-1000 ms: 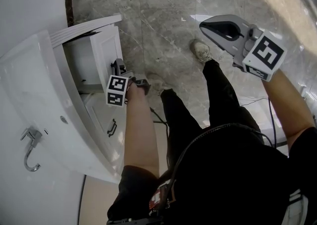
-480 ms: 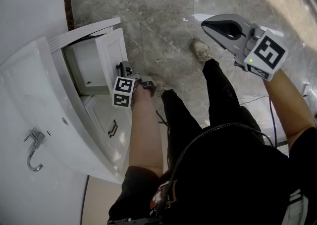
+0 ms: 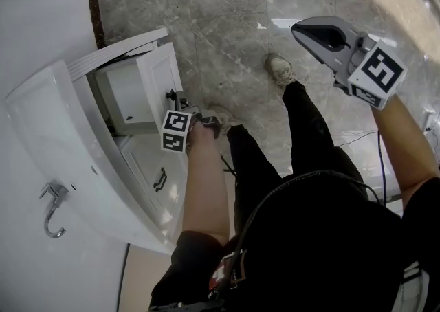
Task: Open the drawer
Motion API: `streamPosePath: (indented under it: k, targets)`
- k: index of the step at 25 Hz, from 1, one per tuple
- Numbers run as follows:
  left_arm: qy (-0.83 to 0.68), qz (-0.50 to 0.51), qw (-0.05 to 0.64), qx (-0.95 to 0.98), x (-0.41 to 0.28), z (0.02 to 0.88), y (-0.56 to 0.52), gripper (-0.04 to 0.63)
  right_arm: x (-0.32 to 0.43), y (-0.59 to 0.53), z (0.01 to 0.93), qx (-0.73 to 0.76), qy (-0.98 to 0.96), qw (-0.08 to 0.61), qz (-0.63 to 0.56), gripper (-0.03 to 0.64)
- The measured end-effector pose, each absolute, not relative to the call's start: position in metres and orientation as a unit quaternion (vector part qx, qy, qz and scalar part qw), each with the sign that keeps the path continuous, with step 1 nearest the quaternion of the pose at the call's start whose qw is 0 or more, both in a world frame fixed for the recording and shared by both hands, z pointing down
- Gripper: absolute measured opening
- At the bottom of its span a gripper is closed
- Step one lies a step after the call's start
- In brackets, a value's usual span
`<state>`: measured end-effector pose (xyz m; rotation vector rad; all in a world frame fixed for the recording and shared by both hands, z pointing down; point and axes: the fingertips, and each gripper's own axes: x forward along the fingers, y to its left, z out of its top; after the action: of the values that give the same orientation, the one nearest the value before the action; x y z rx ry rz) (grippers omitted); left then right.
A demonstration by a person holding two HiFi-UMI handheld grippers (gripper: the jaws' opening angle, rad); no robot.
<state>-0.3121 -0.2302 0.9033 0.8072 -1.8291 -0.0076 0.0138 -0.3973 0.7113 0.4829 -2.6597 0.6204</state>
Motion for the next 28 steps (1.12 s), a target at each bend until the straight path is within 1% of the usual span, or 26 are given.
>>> streamPosePath:
  k: [1,4,7,15,16,17,20,21,28]
  targets:
    - [-0.761,-0.006,0.546,0.350,-0.306,0.902,-0.232,0.000,0.016,-0.397,0.711,0.173,-0.943,0.183,0.220,-0.005]
    - [-0.728,-0.016,0.555,0.403,-0.270,0.891,-0.258,-0.003,0.019,-0.398,0.711,0.175,-0.942,0.182,0.221,-0.005]
    - [-0.721,-0.039,0.570,0.393,-0.250,0.889,-0.272,-0.003,0.018,-0.399,0.709,0.175,-0.942,0.181,0.222,-0.005]
    - [-0.761,-0.018,0.556,0.334,-0.300,0.902,-0.230,-0.001,0.024,-0.397,0.712,0.178,-0.940,0.181,0.228,-0.005]
    - [-0.763,-0.024,0.555,0.331,-0.304,0.903,-0.229,0.030,0.024,-0.397,0.713,0.178,-0.940,0.181,0.229,-0.005]
    - [-0.764,-0.033,0.553,0.330,-0.307,0.903,-0.230,0.075,0.023,-0.396,0.713,0.178,-0.940,0.181,0.229,-0.005]
    - [-0.765,-0.054,0.549,0.333,-0.312,0.903,-0.237,0.161,0.019,-0.394,0.713,0.174,-0.941,0.180,0.228,-0.005]
    - [-0.766,-0.059,0.547,0.332,-0.313,0.903,-0.240,0.173,0.018,-0.394,0.713,0.174,-0.941,0.180,0.228,-0.005]
    - [-0.795,-0.118,0.529,0.273,-0.334,0.898,-0.251,0.173,0.014,-0.392,0.715,0.168,-0.940,0.185,0.232,-0.005]
